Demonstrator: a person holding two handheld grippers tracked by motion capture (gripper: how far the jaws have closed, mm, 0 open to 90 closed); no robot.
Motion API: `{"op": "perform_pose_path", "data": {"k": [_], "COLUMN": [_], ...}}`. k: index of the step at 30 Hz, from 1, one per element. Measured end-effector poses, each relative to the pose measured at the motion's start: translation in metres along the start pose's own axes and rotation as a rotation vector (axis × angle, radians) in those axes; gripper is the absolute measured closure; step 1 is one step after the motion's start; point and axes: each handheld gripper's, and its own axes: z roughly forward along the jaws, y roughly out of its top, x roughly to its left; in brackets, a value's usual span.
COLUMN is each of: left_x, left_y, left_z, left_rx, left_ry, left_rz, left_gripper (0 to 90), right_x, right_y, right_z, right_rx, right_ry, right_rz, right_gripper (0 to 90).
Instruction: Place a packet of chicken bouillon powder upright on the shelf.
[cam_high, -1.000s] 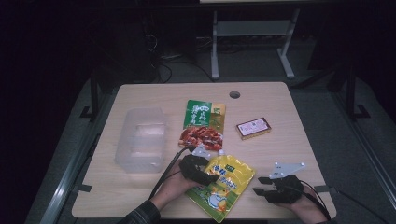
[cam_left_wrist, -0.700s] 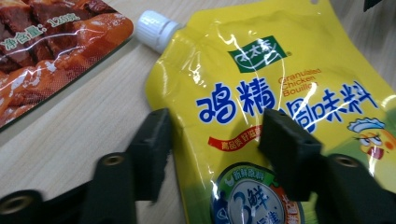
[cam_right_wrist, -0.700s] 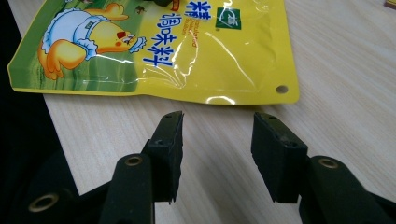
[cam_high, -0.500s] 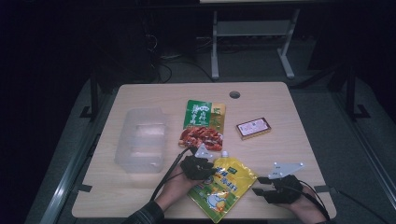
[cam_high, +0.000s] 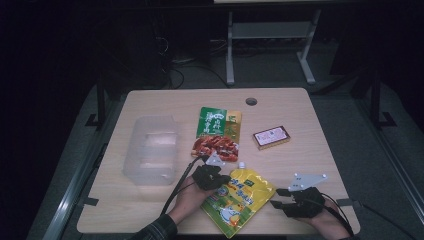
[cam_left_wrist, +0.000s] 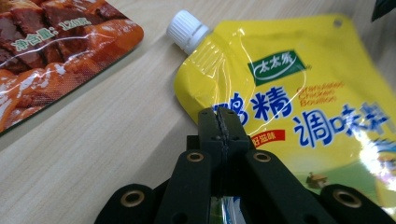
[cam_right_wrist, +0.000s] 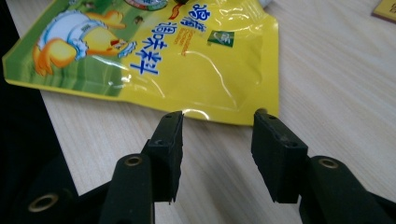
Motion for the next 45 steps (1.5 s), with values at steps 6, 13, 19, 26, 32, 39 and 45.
{"op": "perform_pose_path", "data": {"k": [6, 13, 19, 26, 32, 39, 45], "left_x": [-0.001, -0.002, -0.004, -0.006, -0.008, -0.011, -0.012], "left_y": [0.005, 0.013, 0.019, 0.027, 0.032, 0.035, 0.035], "left_z": [-0.013, -0.034, -0.052, -0.07, -0.082, -0.088, -0.09], "left_rx": [-0.08, -0.148, -0.213, -0.277, -0.316, -0.357, -0.378], "left_ry": [-0.032, -0.071, -0.08, -0.08, -0.081, -0.086, -0.08], "left_rz": [-0.014, -0.002, 0.02, 0.047, 0.07, 0.08, 0.075], "left_gripper": [90.0, 90.0, 90.0, 90.0, 90.0, 90.0, 90.0], "right_x": [-0.001, -0.006, -0.008, -0.012, -0.016, -0.018, -0.021], "right_y": [0.0, 0.004, 0.009, 0.023, 0.035, 0.039, 0.047], "right_z": [0.0, -0.001, -0.001, 0.001, 0.006, 0.018, 0.033], "right_rx": [-0.006, -0.056, -0.079, -0.131, -0.173, -0.203, -0.267], "right_ry": [0.0, 0.01, 0.026, 0.044, 0.067, 0.137, 0.247], "right_rz": [0.025, 0.066, 0.083, 0.07, 0.071, 0.085, 0.122], "right_gripper": [46.6, 30.8, 24.6, 20.1, 18.8, 19.2, 32.7]}}
